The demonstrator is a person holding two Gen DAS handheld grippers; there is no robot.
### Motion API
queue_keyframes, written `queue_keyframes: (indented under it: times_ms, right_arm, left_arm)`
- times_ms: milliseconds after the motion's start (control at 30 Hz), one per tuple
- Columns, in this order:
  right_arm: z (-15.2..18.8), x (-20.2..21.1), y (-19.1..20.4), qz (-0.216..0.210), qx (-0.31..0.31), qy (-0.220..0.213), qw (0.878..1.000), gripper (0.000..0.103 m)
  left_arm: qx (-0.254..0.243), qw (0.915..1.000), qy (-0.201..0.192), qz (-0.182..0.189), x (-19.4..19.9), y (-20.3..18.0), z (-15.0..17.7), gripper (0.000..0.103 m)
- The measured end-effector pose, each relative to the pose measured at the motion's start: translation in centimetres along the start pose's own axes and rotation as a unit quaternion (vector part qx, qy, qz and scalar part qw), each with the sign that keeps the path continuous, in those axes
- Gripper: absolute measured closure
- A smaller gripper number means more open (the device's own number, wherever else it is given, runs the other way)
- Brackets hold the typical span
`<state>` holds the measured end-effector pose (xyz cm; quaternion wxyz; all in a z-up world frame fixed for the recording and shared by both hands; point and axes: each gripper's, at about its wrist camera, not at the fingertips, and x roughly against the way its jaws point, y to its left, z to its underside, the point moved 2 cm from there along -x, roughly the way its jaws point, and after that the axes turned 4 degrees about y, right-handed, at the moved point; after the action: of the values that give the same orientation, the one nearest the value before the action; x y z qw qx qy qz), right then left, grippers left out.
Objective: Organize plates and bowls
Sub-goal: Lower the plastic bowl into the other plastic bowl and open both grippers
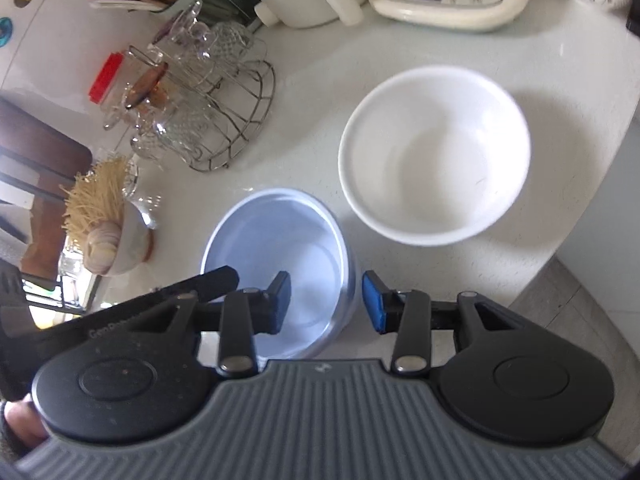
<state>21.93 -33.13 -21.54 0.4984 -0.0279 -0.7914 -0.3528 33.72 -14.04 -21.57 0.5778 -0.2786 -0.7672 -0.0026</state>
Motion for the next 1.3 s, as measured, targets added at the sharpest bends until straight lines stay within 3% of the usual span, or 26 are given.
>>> queue_keyframes:
  times_ms: [167, 467, 933, 1100, 1300]
  right_arm:
    - [0.1, -0.7, 0.1, -0.001, -0.002, 0.007, 1.0, 0.067]
    - [0.2, -1.5, 1.8, -0.011, 0.029, 0.018, 0.999, 0.067]
    - [0.8, -3.9, 5.3, -0.018, 0.086, 0.043, 0.995, 0.067]
    - [0.8, -3.0, 5.3, -0.002, 0.088, 0.025, 0.996, 0.066]
    - [0.9, -0.6, 5.6, 0.019, 0.098, -0.028, 0.995, 0.066]
  left_arm:
    - [0.013, 0.9997, 0.014, 0.017, -0.5, 0.3, 0.3, 0.073]
    - [0.016, 0.9999, -0.005, -0.001, 0.9, 1.1, 0.8, 0.073]
    - [0.072, 0.9971, -0.015, -0.023, 2.8, 5.2, 2.2, 0.073]
    - [0.08, 0.9962, -0.023, -0.026, 3.5, 5.6, 2.5, 0.072]
    - [0.07, 0.9961, -0.04, -0.034, 5.4, 5.4, 2.4, 0.072]
